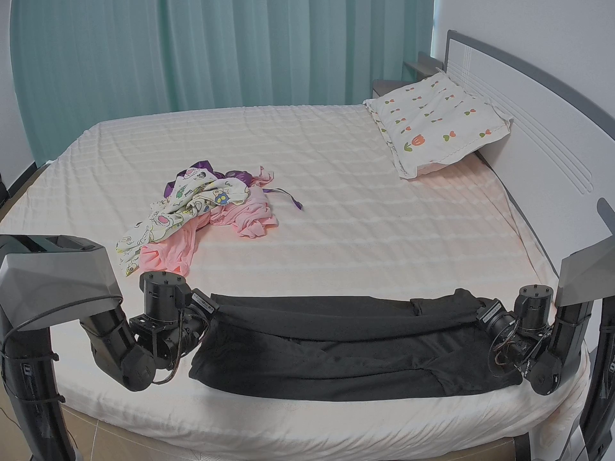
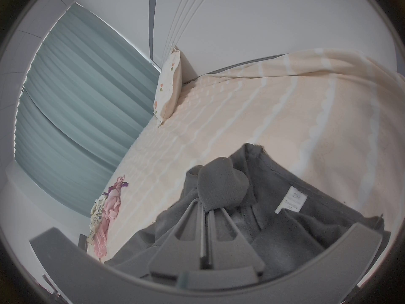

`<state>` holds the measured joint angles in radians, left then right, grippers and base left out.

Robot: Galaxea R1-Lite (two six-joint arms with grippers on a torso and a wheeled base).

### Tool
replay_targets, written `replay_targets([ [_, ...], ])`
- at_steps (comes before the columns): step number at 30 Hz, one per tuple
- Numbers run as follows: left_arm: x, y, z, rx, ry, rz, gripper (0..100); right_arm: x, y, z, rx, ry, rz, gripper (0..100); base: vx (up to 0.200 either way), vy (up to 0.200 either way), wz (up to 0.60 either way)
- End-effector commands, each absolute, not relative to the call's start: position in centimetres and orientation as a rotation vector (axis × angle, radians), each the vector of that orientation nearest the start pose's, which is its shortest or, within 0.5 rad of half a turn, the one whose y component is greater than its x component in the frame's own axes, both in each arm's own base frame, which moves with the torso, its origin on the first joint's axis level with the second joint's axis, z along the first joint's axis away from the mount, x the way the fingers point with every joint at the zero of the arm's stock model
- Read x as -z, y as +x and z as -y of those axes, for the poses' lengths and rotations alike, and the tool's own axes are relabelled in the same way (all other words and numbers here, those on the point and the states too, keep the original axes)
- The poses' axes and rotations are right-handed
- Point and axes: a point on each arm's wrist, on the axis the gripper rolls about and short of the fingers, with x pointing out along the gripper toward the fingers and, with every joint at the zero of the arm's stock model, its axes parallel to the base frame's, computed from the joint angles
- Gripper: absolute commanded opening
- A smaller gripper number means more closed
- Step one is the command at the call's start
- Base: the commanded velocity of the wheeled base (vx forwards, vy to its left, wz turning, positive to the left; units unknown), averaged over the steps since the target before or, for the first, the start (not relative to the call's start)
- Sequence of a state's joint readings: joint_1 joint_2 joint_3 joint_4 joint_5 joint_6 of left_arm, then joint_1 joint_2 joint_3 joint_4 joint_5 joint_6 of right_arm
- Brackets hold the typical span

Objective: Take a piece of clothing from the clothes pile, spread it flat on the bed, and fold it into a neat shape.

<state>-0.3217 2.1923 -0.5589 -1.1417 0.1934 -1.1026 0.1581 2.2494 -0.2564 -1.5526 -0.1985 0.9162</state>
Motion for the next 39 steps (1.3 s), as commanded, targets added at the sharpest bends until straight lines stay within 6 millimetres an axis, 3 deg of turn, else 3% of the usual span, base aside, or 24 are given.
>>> replay_targets([
  [1, 0.6, 30.6, 10.1, -0.169, -0.877, -0.568, 0, 0.7, 26.7, -4.1, 0.238, 0.801, -0.425, 0, 0.0, 0.0, 0.0],
  [35, 2.5, 28.8, 9.9, -0.174, -0.725, -0.668, 0, 1.7, 24.9, -4.3, 0.252, 0.709, -0.517, 0, 0.0, 0.0, 0.0],
  [36, 2.5, 28.8, 10.0, -0.173, -0.725, -0.669, 0, 1.7, 24.9, -4.3, 0.249, 0.709, -0.518, 100, 0.0, 0.0, 0.0],
  [37, 2.5, 28.7, 10.0, -0.171, -0.725, -0.668, 0, 1.8, 25.0, -4.3, 0.249, 0.709, -0.518, 100, 0.0, 0.0, 0.0],
  [38, 2.5, 28.7, 10.0, -0.171, -0.726, -0.668, 100, 1.7, 25.0, -4.3, 0.249, 0.709, -0.517, 100, 0.0, 0.0, 0.0],
  [39, 2.4, 28.7, 10.0, -0.168, -0.725, -0.667, 100, 1.7, 24.9, -4.4, 0.246, 0.709, -0.518, 100, 0.0, 0.0, 0.0],
])
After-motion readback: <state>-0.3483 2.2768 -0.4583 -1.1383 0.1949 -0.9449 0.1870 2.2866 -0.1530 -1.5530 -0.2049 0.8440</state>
